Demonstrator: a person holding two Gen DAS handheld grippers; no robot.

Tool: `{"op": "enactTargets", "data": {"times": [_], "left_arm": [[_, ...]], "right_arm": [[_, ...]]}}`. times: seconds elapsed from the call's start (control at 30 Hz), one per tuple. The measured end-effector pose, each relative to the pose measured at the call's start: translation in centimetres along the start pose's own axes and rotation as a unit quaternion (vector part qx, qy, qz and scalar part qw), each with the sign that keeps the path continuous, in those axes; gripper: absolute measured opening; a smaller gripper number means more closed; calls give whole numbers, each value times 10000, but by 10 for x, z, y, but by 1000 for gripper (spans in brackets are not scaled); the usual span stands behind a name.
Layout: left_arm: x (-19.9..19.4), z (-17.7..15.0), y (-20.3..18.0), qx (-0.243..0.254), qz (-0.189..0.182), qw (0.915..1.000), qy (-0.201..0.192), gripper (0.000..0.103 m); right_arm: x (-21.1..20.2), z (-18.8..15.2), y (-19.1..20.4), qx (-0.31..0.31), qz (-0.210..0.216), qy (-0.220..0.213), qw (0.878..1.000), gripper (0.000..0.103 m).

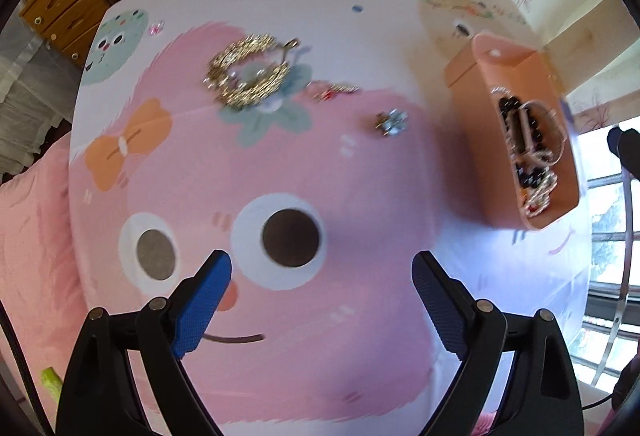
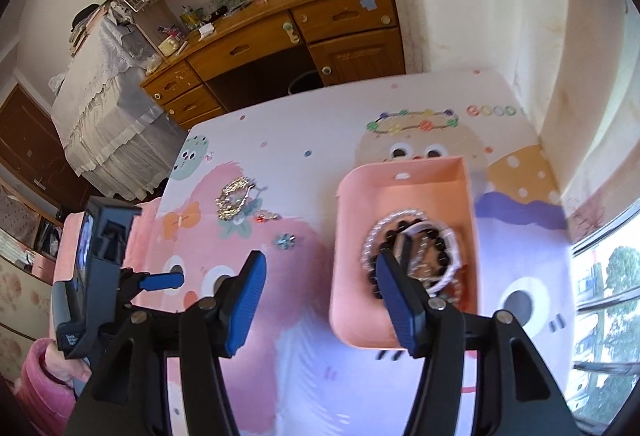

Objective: Organize jewelry

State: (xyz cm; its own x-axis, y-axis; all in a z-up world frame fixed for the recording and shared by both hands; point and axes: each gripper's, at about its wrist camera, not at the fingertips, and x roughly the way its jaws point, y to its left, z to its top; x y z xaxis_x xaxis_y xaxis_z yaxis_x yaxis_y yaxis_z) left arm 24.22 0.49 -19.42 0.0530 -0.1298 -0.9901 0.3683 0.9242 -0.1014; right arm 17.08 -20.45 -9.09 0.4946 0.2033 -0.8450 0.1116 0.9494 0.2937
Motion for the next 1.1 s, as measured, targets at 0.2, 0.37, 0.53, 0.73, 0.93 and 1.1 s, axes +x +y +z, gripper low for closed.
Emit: {"op": "enactTargets", "data": {"times": [0.2,0.37,0.53,0.73,0.93,1.1], "left_arm": [[11,9,36,-48,104,9986,519,91],[14,32,76,-674,-390,9929,902,91],[8,61,103,-1135,-680,9887,702,91],[22,93,109,-1540,-824,9828,598,97],[39,118,104,-1685,-784,9814,478,102],[56,130,95,-1744,-638,9816,440,102]], "right_arm": [[28,-3,19,411,211,336,9984,59],[57,-9,33,694,250,547,9958,59],[82,-14,43,721,144,475,9962,59],[106,-29,67,75,-407,124,9991,59],[123,-47,90,-596,-900,-388,9934,58],[137,-54,97,-802,-1201,-637,9875,58]]}}
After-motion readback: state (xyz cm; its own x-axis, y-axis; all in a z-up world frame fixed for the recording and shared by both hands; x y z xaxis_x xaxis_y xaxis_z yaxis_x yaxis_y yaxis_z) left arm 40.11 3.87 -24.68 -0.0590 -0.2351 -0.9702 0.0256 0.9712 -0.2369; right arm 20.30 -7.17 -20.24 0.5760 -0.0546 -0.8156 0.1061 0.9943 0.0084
